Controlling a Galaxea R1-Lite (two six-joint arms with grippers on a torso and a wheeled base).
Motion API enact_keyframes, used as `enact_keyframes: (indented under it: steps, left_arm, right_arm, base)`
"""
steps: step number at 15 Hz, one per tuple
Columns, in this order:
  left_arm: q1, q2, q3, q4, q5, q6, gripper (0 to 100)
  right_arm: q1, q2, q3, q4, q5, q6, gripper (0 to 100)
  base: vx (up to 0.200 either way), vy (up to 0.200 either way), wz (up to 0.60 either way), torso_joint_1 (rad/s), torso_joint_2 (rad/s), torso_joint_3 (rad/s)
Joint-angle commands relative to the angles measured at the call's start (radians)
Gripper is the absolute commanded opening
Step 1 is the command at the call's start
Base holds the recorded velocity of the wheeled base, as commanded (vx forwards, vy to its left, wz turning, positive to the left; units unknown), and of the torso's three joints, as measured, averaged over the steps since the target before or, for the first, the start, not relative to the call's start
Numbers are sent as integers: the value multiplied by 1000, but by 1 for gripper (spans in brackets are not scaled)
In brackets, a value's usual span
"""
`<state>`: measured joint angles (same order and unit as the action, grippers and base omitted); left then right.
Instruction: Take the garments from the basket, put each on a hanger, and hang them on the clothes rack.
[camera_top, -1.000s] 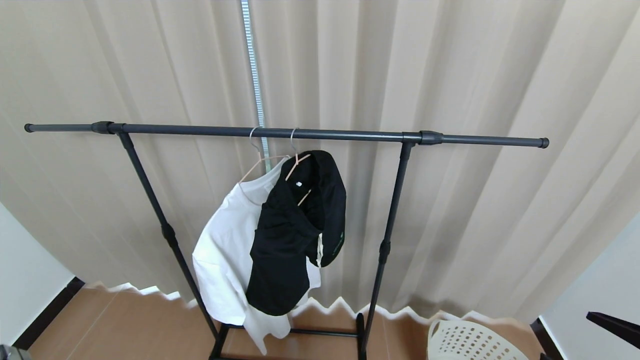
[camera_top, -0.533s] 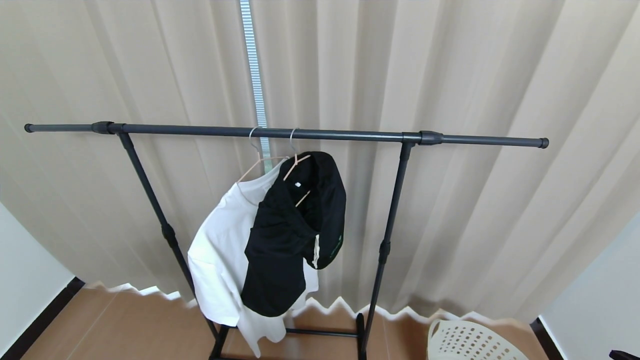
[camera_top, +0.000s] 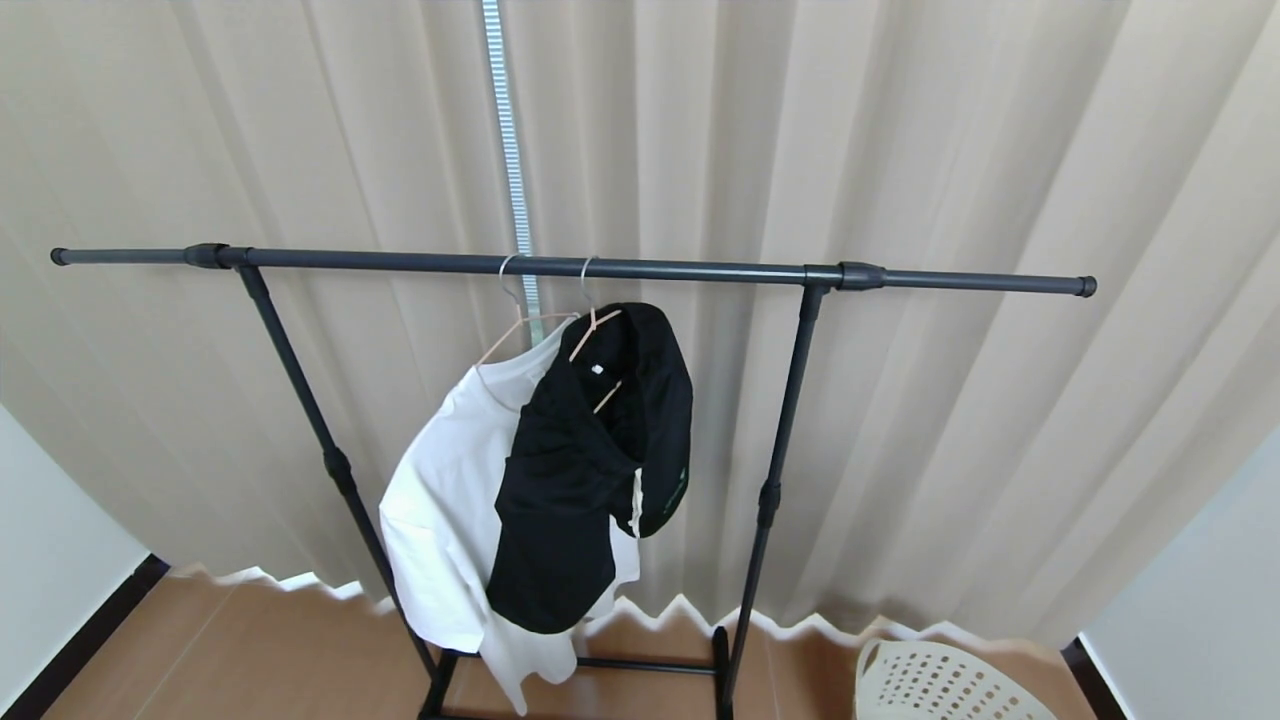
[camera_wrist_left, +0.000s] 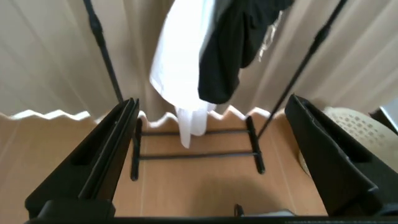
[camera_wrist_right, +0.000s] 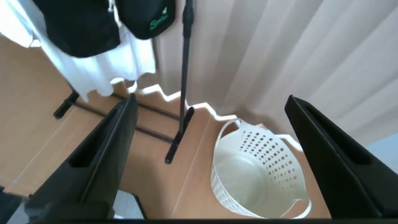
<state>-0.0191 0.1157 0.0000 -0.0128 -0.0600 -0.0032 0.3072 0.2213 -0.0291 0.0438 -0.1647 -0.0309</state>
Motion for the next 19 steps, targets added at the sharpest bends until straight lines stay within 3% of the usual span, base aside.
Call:
enact_keyframes:
  steps: [1,5,7,8,10,12,13,19]
  left_arm:
    - [16,-116,0,2,-11,8,100]
    - [18,-116,0,2,-12,20,100]
    - [16,-116,0,2,-11,19,100]
    - [18,-116,0,2,-11,19,100]
    - [16,-116,0,2,-11,19,100]
    - [18,-116,0,0,-11,19,100]
    - [18,-116,0,0,-11,19,100]
    - [18,-116,0,2,-11,19,100]
  right_arm:
    - [-102,-112,2,1,8,-20,100]
    - [-155,-134,3,-4,1,-17,100]
    - [-292,-154,3,-1,7,-31,100]
    - [-321,-200,3,-1,19,-35,100]
    - [-304,-221,5,-1,34,-21,100]
    - [-304,-221,2,18,155,29,100]
    - [-304,-221,-2,24,169,35,100]
    - [-304,-221,-2,24,168,37,100]
  base:
    - [0,0,0,0,0,0]
    - [0,0,0,0,0,0]
    - [0,0,0,0,0,0]
    - [0,0,0,0,0,0]
    - [0,0,0,0,0,0]
    - [0,0,0,0,0,0]
    - [0,0,0,0,0,0]
    - [0,0,0,0,0,0]
